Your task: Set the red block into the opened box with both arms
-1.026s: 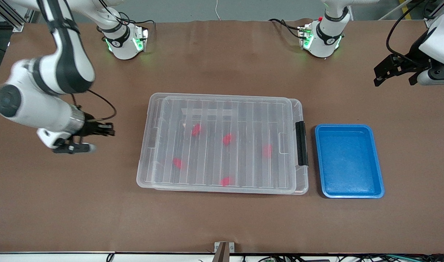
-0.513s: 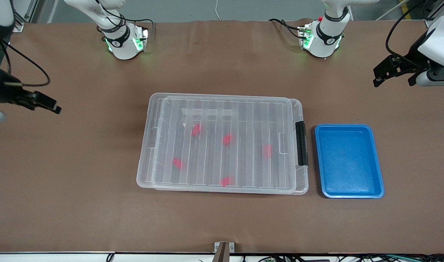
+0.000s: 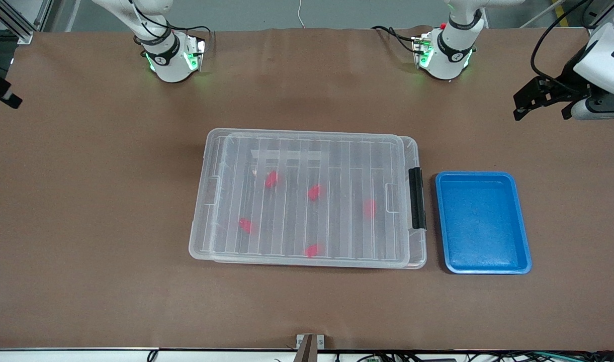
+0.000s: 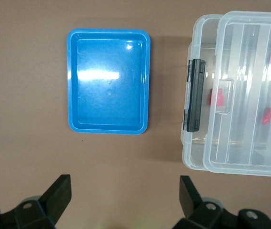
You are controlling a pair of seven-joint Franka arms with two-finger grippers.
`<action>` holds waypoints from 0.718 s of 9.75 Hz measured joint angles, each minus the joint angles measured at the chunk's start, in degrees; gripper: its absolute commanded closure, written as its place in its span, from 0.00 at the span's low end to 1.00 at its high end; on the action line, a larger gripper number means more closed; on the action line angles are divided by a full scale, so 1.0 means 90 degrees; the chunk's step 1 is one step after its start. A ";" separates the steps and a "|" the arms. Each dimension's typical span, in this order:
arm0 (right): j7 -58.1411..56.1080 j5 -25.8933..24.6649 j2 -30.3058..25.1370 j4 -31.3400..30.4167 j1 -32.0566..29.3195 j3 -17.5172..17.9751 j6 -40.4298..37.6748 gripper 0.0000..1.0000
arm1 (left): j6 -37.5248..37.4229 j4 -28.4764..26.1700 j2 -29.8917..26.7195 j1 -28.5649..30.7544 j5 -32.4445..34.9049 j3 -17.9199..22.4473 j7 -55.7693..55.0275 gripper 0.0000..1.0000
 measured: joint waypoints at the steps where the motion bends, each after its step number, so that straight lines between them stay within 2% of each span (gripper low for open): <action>1: -0.0031 -0.0001 0.0113 -0.0017 0.0113 -0.0037 -0.0006 0.00 | 0.0000 0.0000 0.0010 0.0008 0.0000 0.0007 0.0000 0.00; 4: -0.0057 -0.0380 0.0516 -0.0036 0.0558 -0.0037 0.0213 0.00 | 0.0000 0.0010 0.0012 0.0035 0.0000 0.0016 0.0000 0.00; 7: -0.0102 -0.0408 0.0487 -0.0034 0.0560 -0.0085 0.0212 0.00 | 0.0000 0.0013 0.0012 0.0039 0.0000 0.0017 0.0000 0.00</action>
